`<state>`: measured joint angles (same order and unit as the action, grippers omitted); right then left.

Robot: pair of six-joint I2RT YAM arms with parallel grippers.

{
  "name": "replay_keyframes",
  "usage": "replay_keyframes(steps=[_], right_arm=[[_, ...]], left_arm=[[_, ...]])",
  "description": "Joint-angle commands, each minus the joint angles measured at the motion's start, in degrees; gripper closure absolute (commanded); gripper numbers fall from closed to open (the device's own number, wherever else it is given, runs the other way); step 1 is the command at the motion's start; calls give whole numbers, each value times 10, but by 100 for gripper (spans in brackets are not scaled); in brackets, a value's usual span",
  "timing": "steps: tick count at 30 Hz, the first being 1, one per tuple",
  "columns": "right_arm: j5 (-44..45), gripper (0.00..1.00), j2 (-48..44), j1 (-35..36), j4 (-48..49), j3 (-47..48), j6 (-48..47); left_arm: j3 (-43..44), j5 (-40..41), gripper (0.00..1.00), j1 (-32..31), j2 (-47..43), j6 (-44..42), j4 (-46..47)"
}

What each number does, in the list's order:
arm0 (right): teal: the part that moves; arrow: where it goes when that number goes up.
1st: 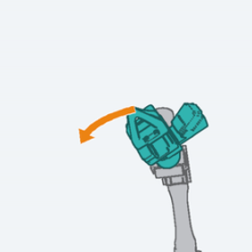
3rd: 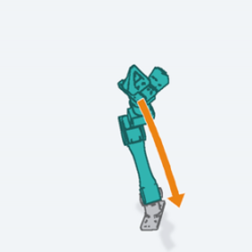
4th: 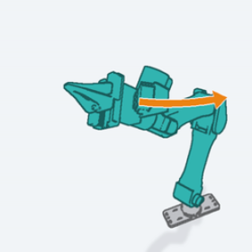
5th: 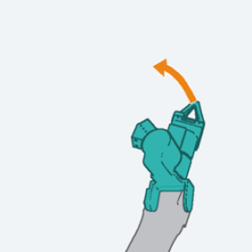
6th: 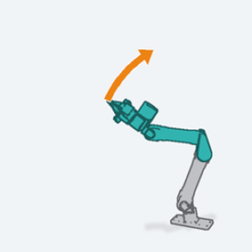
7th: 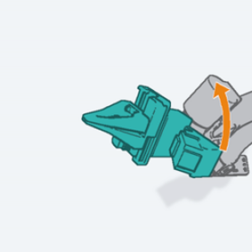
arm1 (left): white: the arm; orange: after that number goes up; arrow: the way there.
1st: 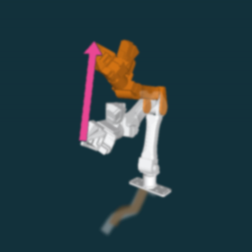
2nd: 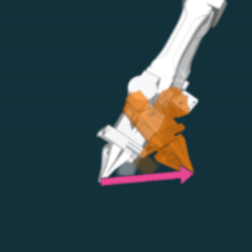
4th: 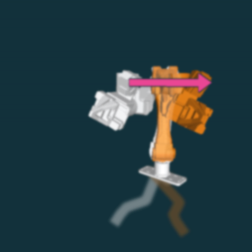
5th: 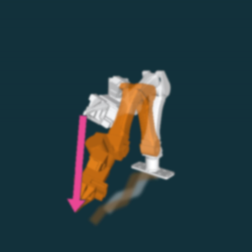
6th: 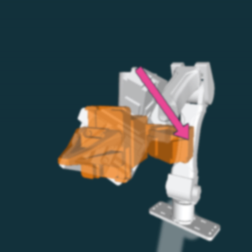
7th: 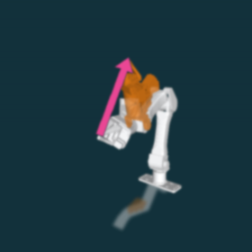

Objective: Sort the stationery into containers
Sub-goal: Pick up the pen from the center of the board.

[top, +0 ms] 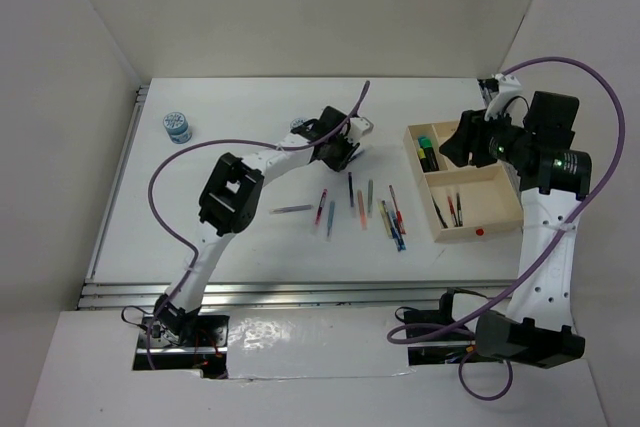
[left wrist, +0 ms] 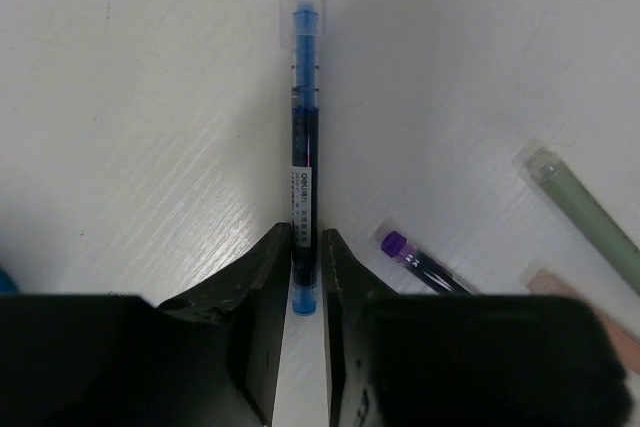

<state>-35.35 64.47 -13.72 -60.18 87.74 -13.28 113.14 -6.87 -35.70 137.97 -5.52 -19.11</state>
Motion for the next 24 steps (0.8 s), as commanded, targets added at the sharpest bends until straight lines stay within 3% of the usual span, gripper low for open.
replay_keyframes(steps=[1, 6, 9, 11, 15, 20, 23, 24], right_arm=[[-53, 41, -5, 17, 27, 15, 39], [-62, 41, 4, 46, 45, 9, 66], [-55, 42, -2, 60, 73, -3, 84], [-49, 42, -13, 65, 105, -16, 100], [-58, 40, -44, 65, 199, -77, 200], [-104, 36, -66, 82, 382, -157, 336], [-109, 36, -44, 107, 412, -159, 392], [-117, 36, -25, 128, 430, -159, 405]], left_arm=[[37, -49, 69, 10, 34, 26, -67], [37, -48, 78, 17, 39, 37, -70], [15, -14, 95, 24, 10, 49, -40], [-20, 8, 99, 40, -39, 88, 8], [-130, -50, 100, 94, -166, 196, 146], [-338, -202, 100, 162, -339, 478, 379], [-405, -284, 100, 173, -377, 578, 476], [-452, -297, 100, 172, -400, 636, 552]])
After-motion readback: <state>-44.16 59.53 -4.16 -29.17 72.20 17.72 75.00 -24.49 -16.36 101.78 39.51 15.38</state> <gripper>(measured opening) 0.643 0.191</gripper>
